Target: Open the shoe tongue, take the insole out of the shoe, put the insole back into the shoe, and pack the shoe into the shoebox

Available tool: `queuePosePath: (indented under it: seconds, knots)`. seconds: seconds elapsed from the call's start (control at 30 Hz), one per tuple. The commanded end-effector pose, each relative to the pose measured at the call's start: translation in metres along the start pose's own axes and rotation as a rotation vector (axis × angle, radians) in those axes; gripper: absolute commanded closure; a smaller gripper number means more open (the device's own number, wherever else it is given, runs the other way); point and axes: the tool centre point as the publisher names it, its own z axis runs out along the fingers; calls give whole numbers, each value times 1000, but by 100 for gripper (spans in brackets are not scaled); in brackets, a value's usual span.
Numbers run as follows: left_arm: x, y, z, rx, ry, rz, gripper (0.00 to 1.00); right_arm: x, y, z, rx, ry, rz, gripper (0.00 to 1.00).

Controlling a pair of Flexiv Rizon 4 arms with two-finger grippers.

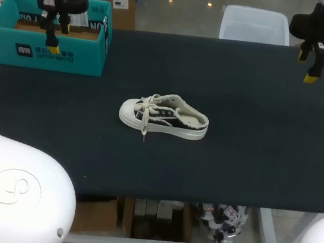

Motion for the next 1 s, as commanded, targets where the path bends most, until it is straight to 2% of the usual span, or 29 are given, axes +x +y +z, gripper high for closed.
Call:
queuePosePath:
  seconds: [0.03,0.5,0.77,0.8,1.0]
  knots:
    - [0,0,0,-1,1,0,0,0,0,0,1,0,0,0]
    - [1,-1,0,-2,-1,5,0,0,0,0,1,0,0,0]
    - [7,-12,-3,23,1,14,0,8,9,9,-110,46,23,0]
    - [9,-15,-3,30,-1,15,0,11,11,12,-147,53,21,0]
    - [11,-28,-2,86,69,-75,0,18,31,28,-232,47,64,0]
